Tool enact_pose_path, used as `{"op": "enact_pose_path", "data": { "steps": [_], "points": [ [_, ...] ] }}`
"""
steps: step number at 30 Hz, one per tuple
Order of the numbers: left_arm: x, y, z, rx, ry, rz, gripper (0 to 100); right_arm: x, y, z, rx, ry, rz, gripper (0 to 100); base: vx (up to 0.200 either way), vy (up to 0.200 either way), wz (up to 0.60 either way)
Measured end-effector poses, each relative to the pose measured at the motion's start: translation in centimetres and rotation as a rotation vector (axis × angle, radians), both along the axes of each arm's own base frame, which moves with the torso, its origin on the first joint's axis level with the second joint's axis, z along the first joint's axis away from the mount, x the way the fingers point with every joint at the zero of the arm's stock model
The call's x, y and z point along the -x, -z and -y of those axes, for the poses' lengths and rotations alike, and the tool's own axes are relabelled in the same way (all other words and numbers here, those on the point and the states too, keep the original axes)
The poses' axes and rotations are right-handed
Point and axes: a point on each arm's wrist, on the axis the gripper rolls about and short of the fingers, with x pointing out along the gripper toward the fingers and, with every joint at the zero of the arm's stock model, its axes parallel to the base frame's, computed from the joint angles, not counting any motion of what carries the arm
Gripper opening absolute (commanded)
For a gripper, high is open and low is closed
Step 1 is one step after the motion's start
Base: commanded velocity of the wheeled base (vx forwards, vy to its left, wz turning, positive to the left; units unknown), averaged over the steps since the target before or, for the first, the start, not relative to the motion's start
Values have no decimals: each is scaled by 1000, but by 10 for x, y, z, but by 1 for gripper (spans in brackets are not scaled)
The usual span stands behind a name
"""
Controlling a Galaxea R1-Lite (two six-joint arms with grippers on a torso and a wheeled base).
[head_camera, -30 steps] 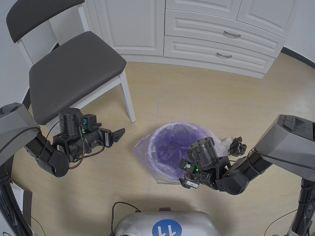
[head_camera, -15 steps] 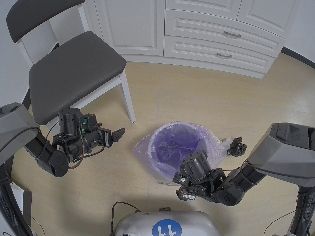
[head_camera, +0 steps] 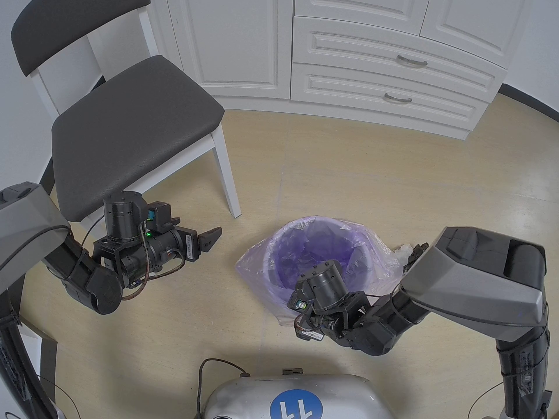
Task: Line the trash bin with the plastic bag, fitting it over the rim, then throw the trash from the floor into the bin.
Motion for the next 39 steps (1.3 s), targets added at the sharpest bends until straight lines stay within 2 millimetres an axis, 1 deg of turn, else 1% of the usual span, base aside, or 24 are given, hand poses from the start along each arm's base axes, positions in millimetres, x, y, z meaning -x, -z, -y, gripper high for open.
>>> {"op": "enact_pose_path", "data": {
  "steps": [9, 19, 32, 36, 39],
  "points": [
    [-1, 0, 0, 0, -1, 1, 100, -26, 3, -26, -62, 49, 81, 100, 0, 0, 0],
    [-2, 0, -1, 1, -4, 1, 100, -53, 5, -45, -137, 90, 172, 100, 0, 0, 0],
    [-3, 1, -1, 0, -4, -1, 100, -95, -6, -71, -270, 140, 330, 100, 0, 0, 0],
    [-3, 2, -1, 0, -4, -2, 100, -101, -4, -76, -302, 152, 343, 100, 0, 0, 0],
    [-3, 2, -1, 0, -1, -4, 100, -98, 0, -77, -305, 157, 324, 100, 0, 0, 0]
  ]
}}
